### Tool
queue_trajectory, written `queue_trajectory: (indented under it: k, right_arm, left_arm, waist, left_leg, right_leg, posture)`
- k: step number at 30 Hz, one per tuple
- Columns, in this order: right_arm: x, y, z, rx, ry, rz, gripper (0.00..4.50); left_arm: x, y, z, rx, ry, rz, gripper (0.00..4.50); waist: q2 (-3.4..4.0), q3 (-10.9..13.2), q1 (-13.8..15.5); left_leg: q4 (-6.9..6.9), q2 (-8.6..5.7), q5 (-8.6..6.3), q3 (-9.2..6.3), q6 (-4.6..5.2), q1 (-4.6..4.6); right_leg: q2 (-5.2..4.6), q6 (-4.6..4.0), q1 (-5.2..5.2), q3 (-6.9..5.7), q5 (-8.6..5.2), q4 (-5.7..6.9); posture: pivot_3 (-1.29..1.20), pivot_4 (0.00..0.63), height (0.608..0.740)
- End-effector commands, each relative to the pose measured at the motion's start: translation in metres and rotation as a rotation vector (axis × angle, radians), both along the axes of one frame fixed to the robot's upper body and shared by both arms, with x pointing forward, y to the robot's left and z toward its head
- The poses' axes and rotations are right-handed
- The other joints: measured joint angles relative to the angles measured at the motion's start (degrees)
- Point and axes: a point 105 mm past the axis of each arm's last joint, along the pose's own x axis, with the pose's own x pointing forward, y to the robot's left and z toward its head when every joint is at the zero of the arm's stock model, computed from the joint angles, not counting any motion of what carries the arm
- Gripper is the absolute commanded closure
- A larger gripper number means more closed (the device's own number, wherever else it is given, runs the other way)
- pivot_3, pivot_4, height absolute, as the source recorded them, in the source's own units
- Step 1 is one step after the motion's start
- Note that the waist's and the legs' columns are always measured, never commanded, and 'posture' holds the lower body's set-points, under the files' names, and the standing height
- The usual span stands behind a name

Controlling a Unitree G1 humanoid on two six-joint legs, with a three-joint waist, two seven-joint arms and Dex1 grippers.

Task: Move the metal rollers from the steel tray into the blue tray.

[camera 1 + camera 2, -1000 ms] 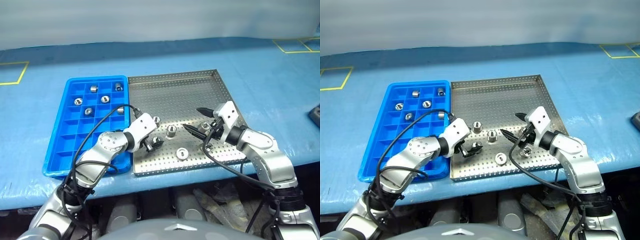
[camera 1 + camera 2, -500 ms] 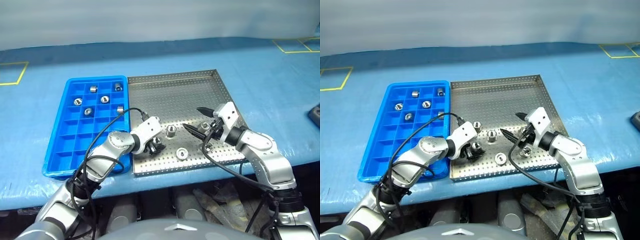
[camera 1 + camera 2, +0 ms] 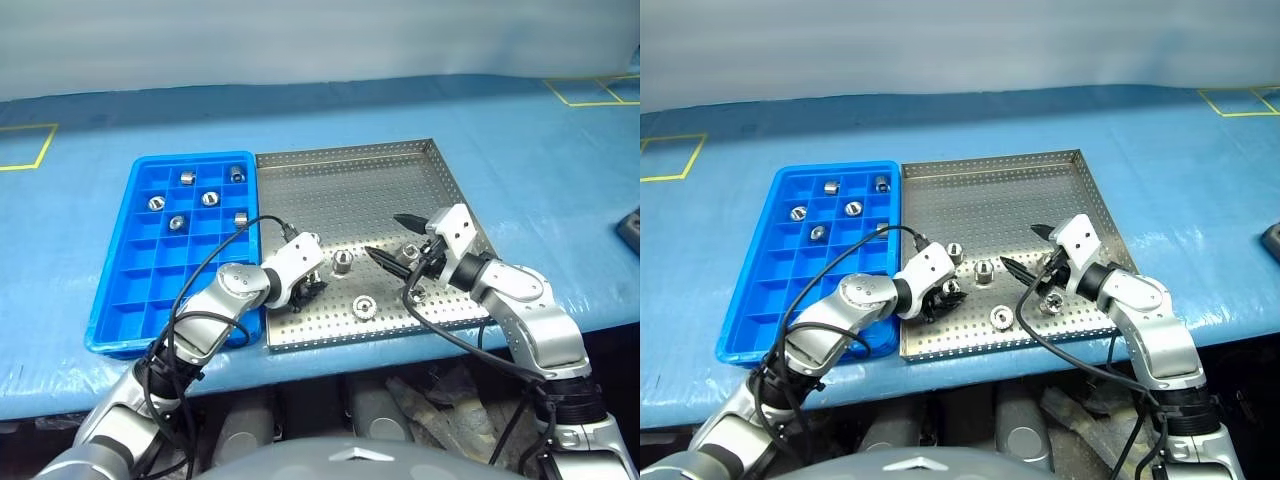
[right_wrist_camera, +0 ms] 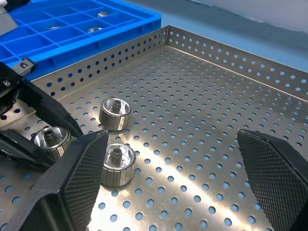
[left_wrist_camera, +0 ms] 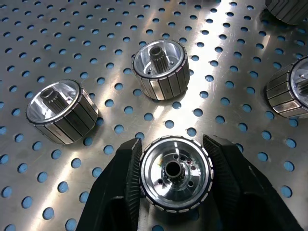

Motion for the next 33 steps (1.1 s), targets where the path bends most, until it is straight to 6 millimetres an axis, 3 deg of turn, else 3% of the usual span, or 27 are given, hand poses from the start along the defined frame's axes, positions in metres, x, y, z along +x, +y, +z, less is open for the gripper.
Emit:
queue_trajectory:
  k: [1, 4, 7, 10, 12, 16, 21, 27, 33]
  right_arm:
    - [0.001, 0.003, 0.013, 0.009, -0.060, 0.014, 0.00]
    - [0.001, 0.003, 0.012, 0.008, -0.060, 0.017, 0.00]
    - [0.001, 0.006, 0.012, 0.010, -0.062, 0.028, 0.00]
    - [0.001, 0.009, 0.013, 0.018, -0.068, 0.042, 0.00]
    - [0.001, 0.013, 0.014, 0.024, -0.070, 0.058, 0.00]
    - [0.001, 0.028, 0.017, 0.033, -0.068, 0.136, 0.00]
    - [0.005, 0.040, 0.017, 0.028, -0.065, 0.198, 0.00]
    - [0.007, 0.046, 0.017, 0.030, -0.065, 0.226, 0.00]
    - [0.008, 0.048, 0.017, 0.034, -0.066, 0.233, 0.00]
  left_arm:
    - [0.004, 0.003, 0.016, -0.040, -0.066, 0.017, 2.79]
    - [0.006, 0.006, 0.027, -0.090, -0.097, 0.041, 2.79]
    - [0.013, 0.017, 0.062, -0.262, -0.194, 0.130, 2.79]
    - [0.021, 0.059, 0.093, -0.363, -0.316, 0.354, 2.79]
    - [0.020, 0.088, 0.101, -0.367, -0.362, 0.493, 2.79]
    - [0.005, 0.144, 0.097, -0.202, -0.411, 0.717, 2.79]
    - [-0.013, 0.182, 0.088, -0.055, -0.392, 0.897, 2.79]
    - [-0.025, 0.204, 0.082, 0.027, -0.369, 1.051, 2.79]
    - [-0.020, 0.223, 0.072, 0.058, -0.371, 1.188, 2.79]
  waist:
    - [0.00, 0.00, 0.00]
    - [0.00, 0.00, -0.06]
    - [0.00, 0.00, 0.02]
    - [0.00, 0.00, 0.08]
    - [0.01, -0.01, 0.00]
    - [0.01, 0.00, 0.40]
    - [-0.12, 0.04, 2.71]
    - [-0.11, 0.04, 4.72]
    - [-0.11, 0.04, 4.78]
  left_leg:
    - [0.00, 0.00, 0.00, 0.00, 0.00, 0.00]
    - [0.00, 0.00, 0.00, 0.00, 0.00, 0.00]
    - [0.00, 0.02, 0.00, 0.00, 0.00, -0.01]
    - [0.00, 0.02, 0.00, -0.02, 0.00, -0.02]
    - [0.00, 0.03, 0.00, -0.02, -0.01, -0.01]
    - [-0.04, 0.09, 0.02, -0.03, -0.05, 0.01]
    - [-0.03, -0.03, 0.00, -0.10, -0.02, -0.01]
    - [-0.02, -0.07, 0.13, -0.14, -0.26, -0.02]
    - [-0.03, -0.07, 0.15, -0.15, -0.30, -0.02]
  right_leg:
    - [0.00, 0.00, 0.00, 0.00, 0.00, 0.00]
    - [0.00, 0.01, 0.00, 0.00, 0.00, 0.00]
    - [-0.02, 0.00, -0.02, 0.00, 0.00, 0.00]
    - [-0.06, 0.00, -0.01, -0.02, 0.01, 0.00]
    - [-0.05, -0.01, -0.02, -0.02, 0.01, 0.01]
    - [0.01, -0.02, -0.03, -0.05, 0.01, 0.03]
    - [-0.08, -0.03, 0.02, -0.13, 0.00, -0.03]
    - [-0.14, -0.07, 0.02, -0.17, -0.02, -0.03]
    - [-0.15, -0.13, 0.01, -0.17, -0.04, 0.00]
  posture:
    - [-0.22, 0.150, 0.740]
    - [-0.22, 0.150, 0.740]
    - [-0.21, 0.150, 0.740]
    - [-0.18, 0.150, 0.740]
    - [-0.17, 0.150, 0.740]
    - [-0.10, 0.150, 0.740]
    - [-0.05, 0.150, 0.740]
    - [-0.02, 0.150, 0.740]
    - [-0.02, 0.150, 0.740]
